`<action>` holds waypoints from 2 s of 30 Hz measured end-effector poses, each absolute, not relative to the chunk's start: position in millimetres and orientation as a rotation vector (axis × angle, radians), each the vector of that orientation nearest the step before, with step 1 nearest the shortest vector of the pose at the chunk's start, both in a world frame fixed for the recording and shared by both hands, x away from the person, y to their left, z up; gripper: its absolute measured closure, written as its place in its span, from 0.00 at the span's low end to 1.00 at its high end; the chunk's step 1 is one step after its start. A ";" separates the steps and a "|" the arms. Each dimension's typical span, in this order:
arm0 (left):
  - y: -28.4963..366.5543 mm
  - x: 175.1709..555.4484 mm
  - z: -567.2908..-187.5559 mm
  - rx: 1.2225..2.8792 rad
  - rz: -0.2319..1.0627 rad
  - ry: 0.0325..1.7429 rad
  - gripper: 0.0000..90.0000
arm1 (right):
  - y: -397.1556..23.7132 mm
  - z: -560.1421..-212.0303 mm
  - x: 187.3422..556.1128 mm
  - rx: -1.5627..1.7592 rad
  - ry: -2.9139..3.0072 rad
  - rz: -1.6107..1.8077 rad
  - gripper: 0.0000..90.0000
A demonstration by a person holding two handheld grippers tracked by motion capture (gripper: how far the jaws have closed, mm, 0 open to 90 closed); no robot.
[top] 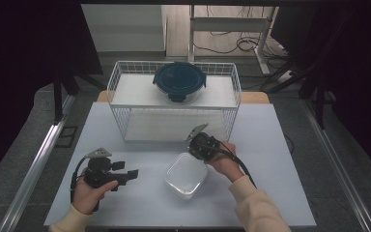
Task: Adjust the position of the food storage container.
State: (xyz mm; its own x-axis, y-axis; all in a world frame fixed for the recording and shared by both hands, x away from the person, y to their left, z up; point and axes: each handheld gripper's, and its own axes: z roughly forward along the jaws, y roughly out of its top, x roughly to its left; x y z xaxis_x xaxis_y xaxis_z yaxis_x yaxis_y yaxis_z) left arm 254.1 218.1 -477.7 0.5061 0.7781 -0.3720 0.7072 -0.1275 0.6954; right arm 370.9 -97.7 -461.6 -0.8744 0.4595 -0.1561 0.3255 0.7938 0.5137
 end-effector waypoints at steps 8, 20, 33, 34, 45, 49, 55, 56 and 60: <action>217.7 254.9 -479.1 1.869 0.097 1.231 0.29 | -73.0 -464.3 361.5 0.481 2.751 0.697 1.00; 220.6 254.8 -479.3 1.865 0.102 1.235 0.29 | -97.7 -444.4 337.4 0.579 2.683 0.807 1.00; 216.0 253.4 -478.9 1.868 0.100 1.233 0.29 | -109.7 -441.2 237.1 0.479 2.855 0.986 1.00; 215.7 253.5 -479.3 1.871 0.099 1.233 0.29 | -108.2 -443.9 233.3 0.466 2.867 0.983 1.00; 216.2 253.9 -480.9 1.872 0.102 1.239 0.29 | -101.2 -465.5 222.8 0.421 2.872 0.884 1.00; 215.4 254.1 -482.1 1.877 0.100 1.239 0.29 | -105.1 -465.4 224.9 0.434 2.861 0.880 1.00; 214.7 253.7 -482.1 1.879 0.098 1.234 0.29 | -116.7 -465.4 233.0 0.479 2.819 0.870 1.00; 214.7 253.9 -482.4 1.880 0.098 1.234 0.29 | -119.5 -465.4 235.5 0.491 2.813 0.871 1.00; 214.5 254.9 -484.5 1.885 0.092 1.237 0.29 | -126.3 -465.5 241.8 0.533 2.797 0.876 1.00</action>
